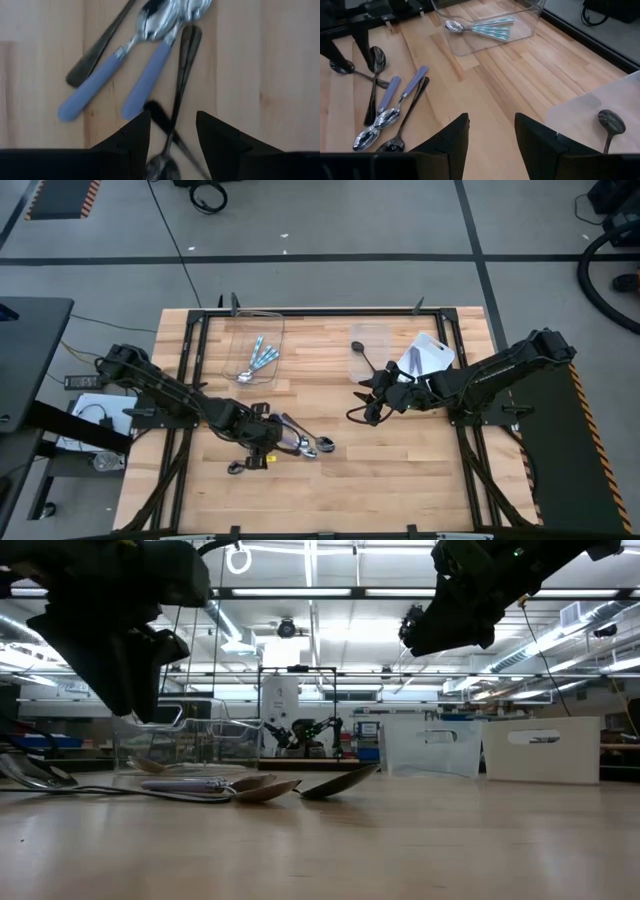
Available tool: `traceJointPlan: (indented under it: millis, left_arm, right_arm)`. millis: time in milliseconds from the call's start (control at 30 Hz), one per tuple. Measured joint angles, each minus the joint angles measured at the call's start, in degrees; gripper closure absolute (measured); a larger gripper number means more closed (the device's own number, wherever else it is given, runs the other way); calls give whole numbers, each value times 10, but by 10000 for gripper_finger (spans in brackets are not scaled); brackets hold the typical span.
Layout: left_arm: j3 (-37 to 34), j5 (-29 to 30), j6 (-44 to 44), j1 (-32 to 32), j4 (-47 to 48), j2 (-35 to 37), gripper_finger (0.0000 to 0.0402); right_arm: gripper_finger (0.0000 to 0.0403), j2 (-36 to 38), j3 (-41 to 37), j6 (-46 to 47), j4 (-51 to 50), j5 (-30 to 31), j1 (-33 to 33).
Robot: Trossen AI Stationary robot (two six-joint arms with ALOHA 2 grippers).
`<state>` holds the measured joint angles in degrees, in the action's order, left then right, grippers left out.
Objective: Sort silverware by color (type)
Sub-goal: Put the black spoon into the transparent white bin
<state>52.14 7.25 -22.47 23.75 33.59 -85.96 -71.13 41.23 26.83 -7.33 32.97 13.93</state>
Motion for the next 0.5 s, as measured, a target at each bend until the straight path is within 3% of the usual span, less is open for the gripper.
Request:
traceJointPlan:
  millis: [500]
  left_arm:
    - [0, 12, -6, 20, -67, -42, 235]
  right_arm:
    - [234, 0, 0, 0, -2, 0, 0]
